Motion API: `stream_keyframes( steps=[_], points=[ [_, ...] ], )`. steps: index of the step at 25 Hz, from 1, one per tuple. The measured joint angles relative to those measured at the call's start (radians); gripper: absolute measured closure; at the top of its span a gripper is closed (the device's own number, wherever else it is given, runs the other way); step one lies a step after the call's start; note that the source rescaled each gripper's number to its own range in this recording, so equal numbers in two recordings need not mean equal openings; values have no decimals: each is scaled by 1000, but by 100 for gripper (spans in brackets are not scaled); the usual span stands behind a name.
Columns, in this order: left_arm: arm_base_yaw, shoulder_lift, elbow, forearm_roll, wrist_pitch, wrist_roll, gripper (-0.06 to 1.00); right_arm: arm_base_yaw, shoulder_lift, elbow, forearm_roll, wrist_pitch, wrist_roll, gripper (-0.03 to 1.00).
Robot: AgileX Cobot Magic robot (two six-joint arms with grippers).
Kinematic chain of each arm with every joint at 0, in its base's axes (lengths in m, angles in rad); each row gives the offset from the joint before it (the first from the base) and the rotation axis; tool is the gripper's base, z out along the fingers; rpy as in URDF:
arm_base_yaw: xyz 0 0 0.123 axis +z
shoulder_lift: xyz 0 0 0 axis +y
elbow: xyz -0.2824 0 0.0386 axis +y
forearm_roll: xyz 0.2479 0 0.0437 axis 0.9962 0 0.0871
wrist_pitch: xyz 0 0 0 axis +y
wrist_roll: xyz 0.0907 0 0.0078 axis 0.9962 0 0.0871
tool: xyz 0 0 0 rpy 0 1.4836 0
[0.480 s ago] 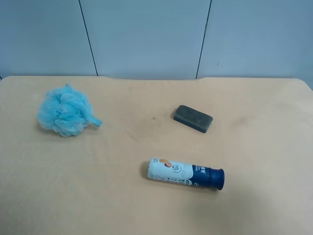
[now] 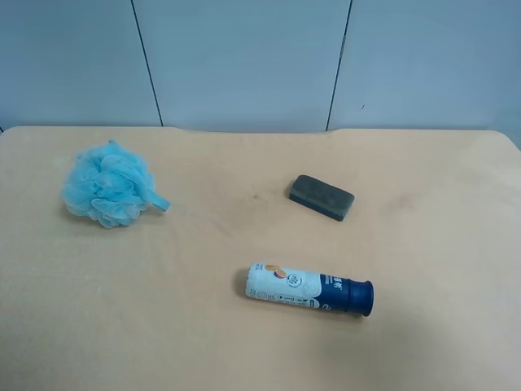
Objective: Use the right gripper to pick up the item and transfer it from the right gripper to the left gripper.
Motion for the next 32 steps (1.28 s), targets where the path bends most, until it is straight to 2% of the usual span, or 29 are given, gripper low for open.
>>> stream_keyframes(
  steps=[6, 11, 16, 21, 26, 32],
  points=[
    [0, 0, 0, 0, 0, 0, -6, 0, 65, -47, 11, 16, 56, -3],
    [0, 0, 0, 0, 0, 0, -6, 0, 322, -217, -49, 17, 50, -3],
    [0, 0, 0, 0, 0, 0, -6, 0, 619, -394, -72, 16, -38, -3],
    [0, 0, 0, 0, 0, 0, -6, 0, 918, -508, -69, 14, -126, -3],
    [0, 0, 0, 0, 0, 0, -6, -1, 1166, -561, 3, -13, -218, -3],
    [0, 0, 0, 0, 0, 0, -6, -1, 1370, -571, 68, -93, -347, -3]
  ],
)
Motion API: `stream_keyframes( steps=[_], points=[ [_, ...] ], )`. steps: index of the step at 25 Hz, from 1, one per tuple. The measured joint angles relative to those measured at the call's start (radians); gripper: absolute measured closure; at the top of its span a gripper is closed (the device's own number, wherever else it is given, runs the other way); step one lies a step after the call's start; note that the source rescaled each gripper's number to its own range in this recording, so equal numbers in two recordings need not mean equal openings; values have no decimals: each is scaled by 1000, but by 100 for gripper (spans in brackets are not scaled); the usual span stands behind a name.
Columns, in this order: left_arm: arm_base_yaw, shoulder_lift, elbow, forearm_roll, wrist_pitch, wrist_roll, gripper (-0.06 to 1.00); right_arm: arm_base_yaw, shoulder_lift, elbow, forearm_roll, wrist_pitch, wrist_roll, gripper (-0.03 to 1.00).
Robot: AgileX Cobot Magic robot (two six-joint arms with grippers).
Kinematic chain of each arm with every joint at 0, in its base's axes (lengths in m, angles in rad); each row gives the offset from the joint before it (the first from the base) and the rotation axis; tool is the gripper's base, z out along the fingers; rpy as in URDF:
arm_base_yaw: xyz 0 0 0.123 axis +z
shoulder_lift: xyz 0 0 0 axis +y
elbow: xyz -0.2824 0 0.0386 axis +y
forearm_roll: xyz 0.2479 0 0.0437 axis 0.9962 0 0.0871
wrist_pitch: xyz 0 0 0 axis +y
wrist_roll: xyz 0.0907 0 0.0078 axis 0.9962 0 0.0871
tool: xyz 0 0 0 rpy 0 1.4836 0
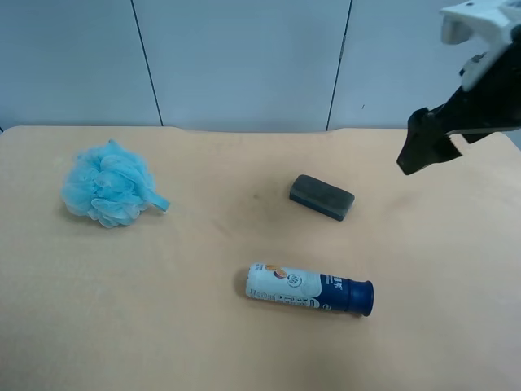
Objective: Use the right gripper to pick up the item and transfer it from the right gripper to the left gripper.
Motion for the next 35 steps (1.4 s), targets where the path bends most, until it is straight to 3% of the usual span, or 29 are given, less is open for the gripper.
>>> stream_keyframes(
  steps=[12, 19, 25, 35],
  points=[
    [0, 0, 0, 0, 0, 0, -6, -1, 340, -194, 18, -27, -160, -3],
    [0, 0, 0, 0, 0, 0, -6, -1, 511, -207, 22, -115, -289, -3],
    [0, 0, 0, 0, 0, 0, -6, -1, 625, -207, 25, -200, -333, -3],
    [0, 0, 0, 0, 0, 1, -6, -1, 717, -239, 66, -239, -403, -3]
  ],
)
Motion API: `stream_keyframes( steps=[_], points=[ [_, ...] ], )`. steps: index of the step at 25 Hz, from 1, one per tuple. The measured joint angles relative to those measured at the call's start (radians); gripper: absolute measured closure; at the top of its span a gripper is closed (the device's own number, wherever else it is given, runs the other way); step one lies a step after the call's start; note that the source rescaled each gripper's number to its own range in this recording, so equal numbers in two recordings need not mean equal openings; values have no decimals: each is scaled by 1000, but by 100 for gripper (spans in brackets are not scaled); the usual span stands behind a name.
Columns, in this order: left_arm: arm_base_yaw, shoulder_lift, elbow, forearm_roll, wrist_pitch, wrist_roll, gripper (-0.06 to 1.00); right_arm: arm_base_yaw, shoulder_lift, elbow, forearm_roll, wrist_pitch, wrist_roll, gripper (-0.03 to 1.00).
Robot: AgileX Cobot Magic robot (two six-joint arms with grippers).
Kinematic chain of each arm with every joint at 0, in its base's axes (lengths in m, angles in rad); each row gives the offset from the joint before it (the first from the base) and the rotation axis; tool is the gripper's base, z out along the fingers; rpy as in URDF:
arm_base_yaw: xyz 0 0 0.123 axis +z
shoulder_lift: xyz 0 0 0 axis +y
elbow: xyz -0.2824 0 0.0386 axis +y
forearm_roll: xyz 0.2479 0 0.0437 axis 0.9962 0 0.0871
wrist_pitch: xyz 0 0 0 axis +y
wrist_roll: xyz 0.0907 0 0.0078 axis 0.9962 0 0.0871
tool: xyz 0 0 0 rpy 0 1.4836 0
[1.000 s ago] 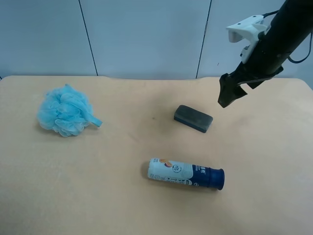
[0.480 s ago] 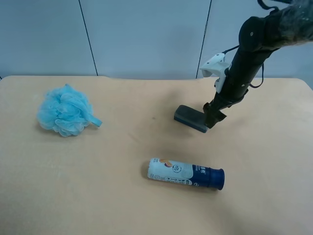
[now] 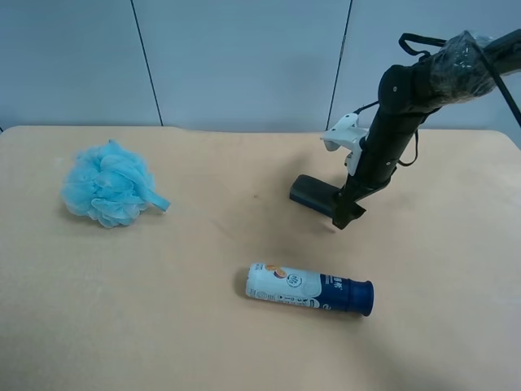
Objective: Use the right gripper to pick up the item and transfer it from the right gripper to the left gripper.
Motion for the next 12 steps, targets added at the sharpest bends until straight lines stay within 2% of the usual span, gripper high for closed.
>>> stream_keyframes(
  steps=[5, 12],
  points=[
    [0, 0, 0, 0, 0, 0, -6, 0, 30, -56, 65, -7, -45, -3],
    [0, 0, 0, 0, 0, 0, -6, 0, 48, -67, 90, -21, -75, -3]
  ],
)
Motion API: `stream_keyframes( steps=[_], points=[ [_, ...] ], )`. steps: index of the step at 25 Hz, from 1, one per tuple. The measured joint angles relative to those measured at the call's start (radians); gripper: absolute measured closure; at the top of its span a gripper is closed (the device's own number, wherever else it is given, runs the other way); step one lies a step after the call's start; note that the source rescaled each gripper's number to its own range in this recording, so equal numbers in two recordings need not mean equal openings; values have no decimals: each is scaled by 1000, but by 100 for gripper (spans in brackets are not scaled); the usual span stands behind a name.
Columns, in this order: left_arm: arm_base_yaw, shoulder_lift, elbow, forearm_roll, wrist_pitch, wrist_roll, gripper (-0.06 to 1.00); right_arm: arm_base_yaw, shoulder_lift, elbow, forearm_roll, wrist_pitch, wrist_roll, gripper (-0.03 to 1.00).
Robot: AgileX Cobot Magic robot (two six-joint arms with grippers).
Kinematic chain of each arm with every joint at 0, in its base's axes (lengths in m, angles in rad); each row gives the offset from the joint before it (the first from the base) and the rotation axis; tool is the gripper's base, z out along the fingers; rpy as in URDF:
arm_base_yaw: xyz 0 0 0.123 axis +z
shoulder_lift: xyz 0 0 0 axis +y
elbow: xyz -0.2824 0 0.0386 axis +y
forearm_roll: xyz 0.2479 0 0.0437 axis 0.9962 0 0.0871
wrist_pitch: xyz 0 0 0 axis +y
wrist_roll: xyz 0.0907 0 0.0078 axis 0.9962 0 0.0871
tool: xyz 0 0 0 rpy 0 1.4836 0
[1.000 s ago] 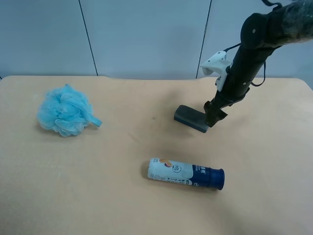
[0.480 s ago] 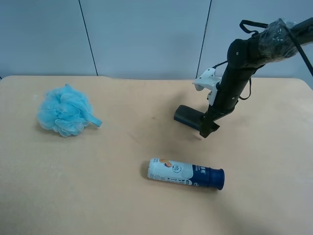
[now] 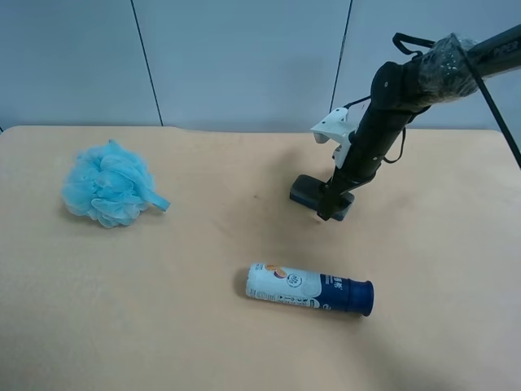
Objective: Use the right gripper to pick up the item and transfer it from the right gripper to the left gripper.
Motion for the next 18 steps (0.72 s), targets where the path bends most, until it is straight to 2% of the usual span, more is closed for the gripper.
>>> stream_keyframes(
  steps=[13, 18],
  points=[
    [0, 0, 0, 0, 0, 0, -6, 0, 2, 0, -9, -23, -7, -3],
    [0, 0, 0, 0, 0, 0, -6, 0, 2, 0, -9, -22, -7, 0]
  ],
)
